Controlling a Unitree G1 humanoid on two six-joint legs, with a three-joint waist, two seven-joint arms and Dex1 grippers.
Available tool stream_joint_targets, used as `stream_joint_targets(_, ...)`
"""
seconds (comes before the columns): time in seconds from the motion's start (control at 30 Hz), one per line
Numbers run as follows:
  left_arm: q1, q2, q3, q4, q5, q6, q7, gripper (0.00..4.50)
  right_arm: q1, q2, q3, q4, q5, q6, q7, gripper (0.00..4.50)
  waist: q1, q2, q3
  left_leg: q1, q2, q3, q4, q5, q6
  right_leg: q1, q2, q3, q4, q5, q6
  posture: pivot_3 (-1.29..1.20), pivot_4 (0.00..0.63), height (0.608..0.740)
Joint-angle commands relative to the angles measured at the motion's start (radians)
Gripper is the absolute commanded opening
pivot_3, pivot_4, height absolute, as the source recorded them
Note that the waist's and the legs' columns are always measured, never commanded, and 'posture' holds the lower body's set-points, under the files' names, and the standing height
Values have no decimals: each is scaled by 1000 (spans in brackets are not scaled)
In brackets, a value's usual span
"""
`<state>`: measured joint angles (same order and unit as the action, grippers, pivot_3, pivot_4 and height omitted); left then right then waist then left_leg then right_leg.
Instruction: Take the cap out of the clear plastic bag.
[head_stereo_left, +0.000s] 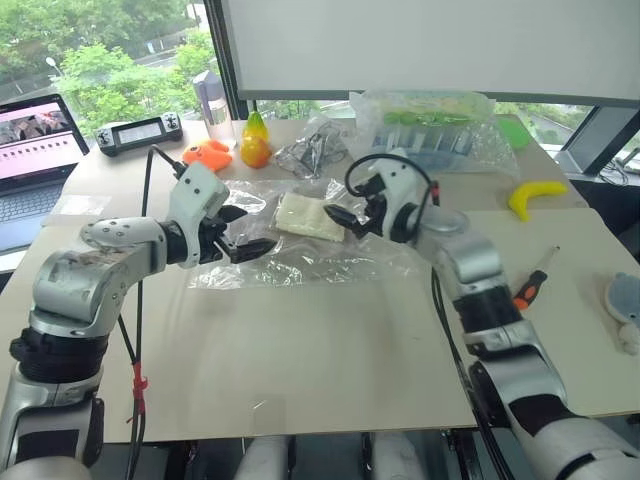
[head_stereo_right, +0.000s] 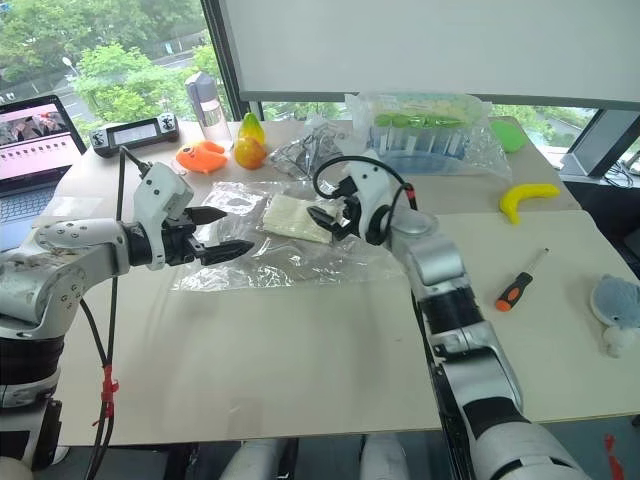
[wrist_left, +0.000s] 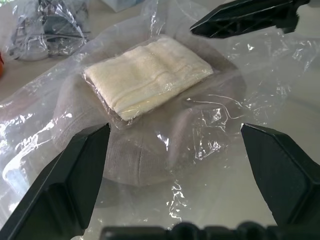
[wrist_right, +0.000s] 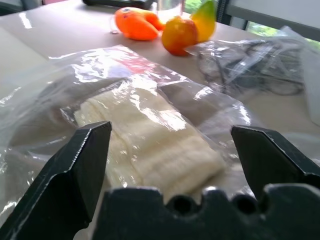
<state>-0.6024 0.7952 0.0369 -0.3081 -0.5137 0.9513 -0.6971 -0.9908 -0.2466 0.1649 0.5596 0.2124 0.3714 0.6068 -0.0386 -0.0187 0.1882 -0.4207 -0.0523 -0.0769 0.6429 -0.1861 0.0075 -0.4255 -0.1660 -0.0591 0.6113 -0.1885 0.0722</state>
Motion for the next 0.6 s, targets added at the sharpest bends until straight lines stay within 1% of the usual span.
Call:
stream_joint_targets(0.03,8,-4,45,-70,-17,31,35,4465,-104,48,-10,267,-33,-137,94,4500,-4,0,0,0,-1,0,0,1,-1,0,0,2,0,1,-1,0,150,740)
stream_joint_targets(0.13,29,-5,54,-105,-22,52,51,4465,-155,92,-44,465,-37,-162,107,4500,-8,-1,1,0,-1,0,0,1,-2,0,5,11,0,1,-1,0,150,740)
stream_joint_targets(0.2,48,-6,69,-134,-30,71,64,4465,-163,109,-33,568,-74,-167,121,4500,-8,-1,1,1,0,0,0,2,-3,0,10,18,0,1,-2,0,150,740)
stream_joint_targets(0.3,67,-6,86,-168,-43,91,79,4465,-149,120,3,646,-138,-203,138,4500,-7,-1,0,2,0,-1,0,3,-5,0,12,21,0,1,-3,0,150,740)
stream_joint_targets(0.4,73,-8,99,-180,-51,102,97,4465,-140,127,6,676,-174,-220,155,4500,-6,-1,0,7,1,-1,-1,3,-5,4,13,22,1,1,-2,0,150,740)
stream_joint_targets(0.43,75,-9,102,-183,-53,105,101,4500,-138,127,6,682,-185,-230,153,3984,-6,-1,0,10,1,-1,-1,4,-6,6,13,22,2,1,-2,0,150,740)
stream_joint_targets(0.5,78,-9,105,-189,-55,108,105,4500,-138,129,2,689,-203,-247,156,3506,-7,-1,0,12,2,-1,-1,4,-7,7,14,23,3,1,-3,0,150,740)
stream_joint_targets(0.53,81,-8,107,-190,-56,108,106,4500,-138,131,-5,691,-206,-254,148,3063,-7,-1,0,13,4,-1,-1,5,-8,8,17,24,4,1,-3,0,150,740)
stream_joint_targets(0.6,82,-8,108,-192,-57,107,110,4500,-143,133,-19,692,-209,-270,132,2408,-8,-1,0,15,7,0,-1,5,-9,8,19,25,5,1,-4,0,150,740)
